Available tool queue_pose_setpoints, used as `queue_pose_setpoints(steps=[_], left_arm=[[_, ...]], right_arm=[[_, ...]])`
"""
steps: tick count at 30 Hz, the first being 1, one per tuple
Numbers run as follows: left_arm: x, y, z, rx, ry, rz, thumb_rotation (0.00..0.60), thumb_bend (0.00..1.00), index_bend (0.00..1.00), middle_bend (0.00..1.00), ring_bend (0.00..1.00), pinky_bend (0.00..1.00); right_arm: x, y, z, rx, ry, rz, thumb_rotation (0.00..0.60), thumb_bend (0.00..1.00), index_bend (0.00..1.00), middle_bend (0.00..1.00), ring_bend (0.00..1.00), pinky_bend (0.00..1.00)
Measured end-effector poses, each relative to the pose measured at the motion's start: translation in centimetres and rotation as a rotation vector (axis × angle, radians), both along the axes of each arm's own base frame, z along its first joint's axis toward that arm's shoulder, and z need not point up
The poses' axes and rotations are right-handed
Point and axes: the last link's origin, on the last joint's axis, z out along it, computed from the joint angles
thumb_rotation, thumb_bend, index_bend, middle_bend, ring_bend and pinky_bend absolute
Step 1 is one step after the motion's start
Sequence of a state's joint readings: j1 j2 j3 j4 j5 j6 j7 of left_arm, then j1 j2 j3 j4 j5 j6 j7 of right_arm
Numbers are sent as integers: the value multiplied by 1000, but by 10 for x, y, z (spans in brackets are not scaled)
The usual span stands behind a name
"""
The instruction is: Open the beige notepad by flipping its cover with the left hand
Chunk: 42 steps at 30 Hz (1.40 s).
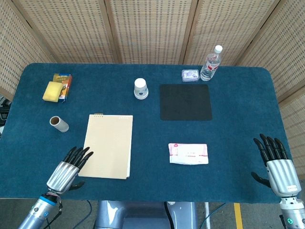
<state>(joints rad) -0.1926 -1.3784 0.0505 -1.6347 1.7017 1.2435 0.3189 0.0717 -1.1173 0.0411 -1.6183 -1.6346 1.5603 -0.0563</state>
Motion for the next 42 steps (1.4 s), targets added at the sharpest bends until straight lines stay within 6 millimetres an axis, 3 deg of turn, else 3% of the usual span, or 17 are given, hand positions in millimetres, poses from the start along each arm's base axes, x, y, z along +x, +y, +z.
queue_pose_setpoints(steps=[6, 17, 26, 42], left_arm=[[4, 5, -29, -50, 9, -10, 600, 265, 0, 0, 0, 0], [9, 11, -59, -65, 22, -11, 600, 264, 0, 0, 0, 0], [4, 19, -69, -60, 33, 16, 600, 265, 0, 0, 0, 0], [0, 29, -68, -48, 27, 46, 600, 265, 0, 0, 0, 0]], right_arm=[[-1, 0, 0, 4, -6, -3, 600, 0, 0, 0, 0, 0], [-2, -2, 1, 7, -15, -11, 600, 0, 0, 0, 0, 0], [-3, -2, 2, 11, -17, -12, 600, 0, 0, 0, 0, 0], [-4, -3, -1, 17, -11, -19, 600, 0, 0, 0, 0, 0]])
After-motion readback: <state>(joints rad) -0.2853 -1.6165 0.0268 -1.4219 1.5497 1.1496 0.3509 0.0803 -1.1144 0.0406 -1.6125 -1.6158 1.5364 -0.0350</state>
